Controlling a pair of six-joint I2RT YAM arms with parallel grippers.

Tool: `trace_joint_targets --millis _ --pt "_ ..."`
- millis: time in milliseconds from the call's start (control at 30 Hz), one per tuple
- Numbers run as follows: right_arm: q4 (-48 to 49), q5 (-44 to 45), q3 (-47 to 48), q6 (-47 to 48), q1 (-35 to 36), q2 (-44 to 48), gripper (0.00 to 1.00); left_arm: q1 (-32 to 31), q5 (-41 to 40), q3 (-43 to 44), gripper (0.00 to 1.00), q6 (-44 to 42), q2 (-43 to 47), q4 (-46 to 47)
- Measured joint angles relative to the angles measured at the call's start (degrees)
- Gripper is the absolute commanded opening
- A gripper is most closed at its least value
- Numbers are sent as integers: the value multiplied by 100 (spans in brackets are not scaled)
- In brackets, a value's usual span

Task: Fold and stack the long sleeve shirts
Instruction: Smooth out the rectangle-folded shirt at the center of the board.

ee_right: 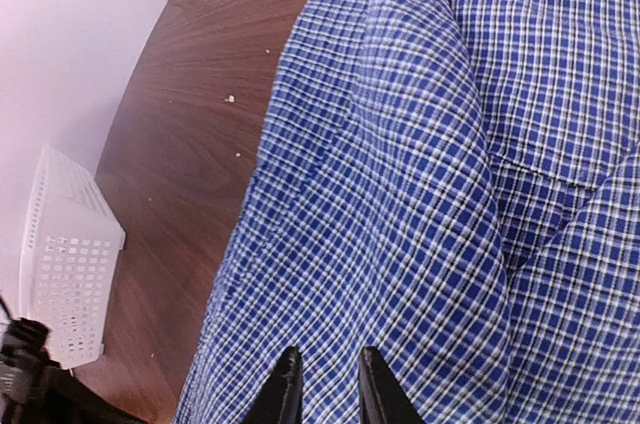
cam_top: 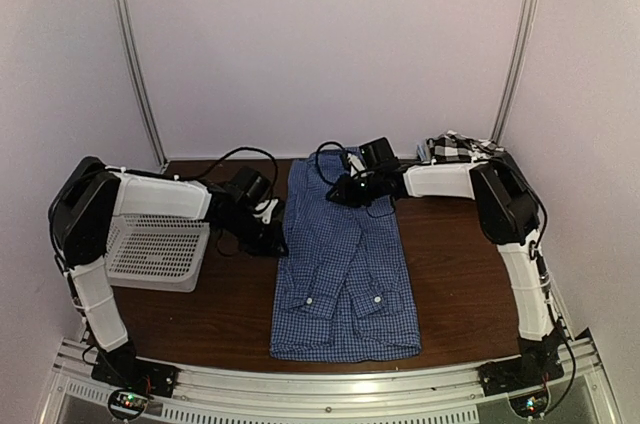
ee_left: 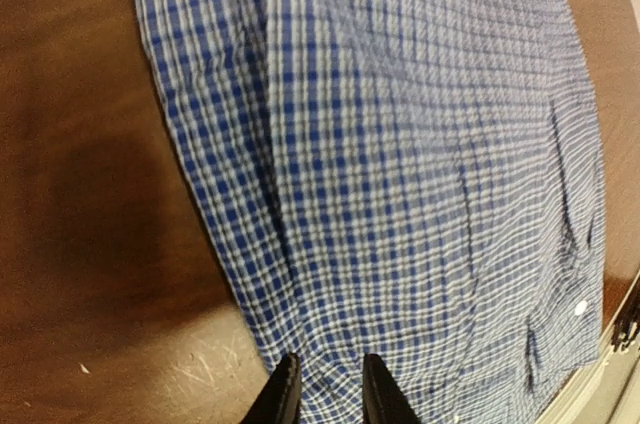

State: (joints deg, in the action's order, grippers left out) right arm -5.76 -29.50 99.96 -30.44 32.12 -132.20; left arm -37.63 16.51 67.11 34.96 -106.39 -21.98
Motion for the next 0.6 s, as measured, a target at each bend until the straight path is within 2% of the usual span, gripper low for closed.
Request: trace_joint_targets --millis 200,467,600 --pt "72 -59 417 -236 -61 -713 19 256 -15 1152 22 -72 -348 -74" --pt "260 -179 570 -627 -227 -872 19 645 162 2763 20 -170 -1858 125" --pt "249 -179 577 -647 -249 -872 19 739 367 3119 20 -212 -2485 254"
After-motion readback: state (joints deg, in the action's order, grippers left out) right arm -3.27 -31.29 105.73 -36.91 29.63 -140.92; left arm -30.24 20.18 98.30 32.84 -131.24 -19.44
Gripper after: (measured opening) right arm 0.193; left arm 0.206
